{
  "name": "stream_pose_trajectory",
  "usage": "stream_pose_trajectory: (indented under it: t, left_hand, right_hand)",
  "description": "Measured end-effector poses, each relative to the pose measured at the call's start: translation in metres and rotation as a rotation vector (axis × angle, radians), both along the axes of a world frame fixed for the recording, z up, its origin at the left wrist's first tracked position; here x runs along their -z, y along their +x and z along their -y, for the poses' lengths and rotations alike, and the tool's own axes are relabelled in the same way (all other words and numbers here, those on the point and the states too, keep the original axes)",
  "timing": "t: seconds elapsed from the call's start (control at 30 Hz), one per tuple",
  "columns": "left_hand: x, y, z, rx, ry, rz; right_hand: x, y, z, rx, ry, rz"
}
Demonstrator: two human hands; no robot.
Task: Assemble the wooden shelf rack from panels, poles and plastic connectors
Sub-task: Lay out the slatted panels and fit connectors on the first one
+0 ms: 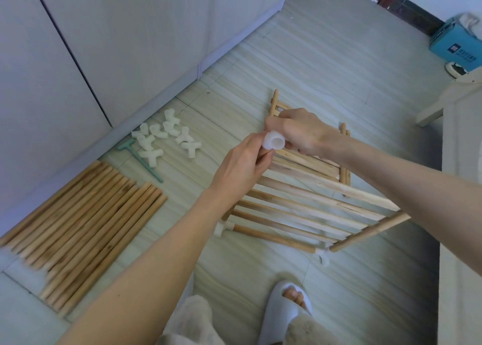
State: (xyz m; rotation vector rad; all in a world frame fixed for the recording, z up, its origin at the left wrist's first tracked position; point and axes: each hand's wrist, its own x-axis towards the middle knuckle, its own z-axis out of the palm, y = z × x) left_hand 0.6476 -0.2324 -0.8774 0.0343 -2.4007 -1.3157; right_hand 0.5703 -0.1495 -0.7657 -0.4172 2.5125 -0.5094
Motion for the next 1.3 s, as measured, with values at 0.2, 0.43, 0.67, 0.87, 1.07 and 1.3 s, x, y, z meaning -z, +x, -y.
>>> stream_pose_trajectory:
  t: [0.2,0.43,0.67,0.87,1.07,1.3]
  left_hand:
    - [0.0,0.0,-0.003,0.016,0.005,0.056]
    - [-0.004,-0.001,-0.003,0.118,0.339,0.25]
    - [-0.04,-0.005,-0.001,0.239,0.591,0.163]
    - [-0.096,-0.013,-0.009,0.279,0.459,-0.02]
    - [-0.103,-0.005,-0.026,0.234,-0.088,-0.135]
    - [-0.116,0.008,-0.051,0.376,0.125,0.059]
  right_hand:
    - [-0.001,0.0,-0.005,-0.009,-0.054,0.052]
    - [0.002,0.004,-0.013,-0.021,-0.019,0.006]
    - [-0.031,0.0,-0.029,0.106,-0.269,0.093]
    - [-0.074,0.009,-0.06,0.219,-0.62,0.081]
    - [-0.082,0.034,-0.091,0.293,-0.739,0.035]
    - [-0.08,0.059,-0.133,0.37,-0.778,-0.042]
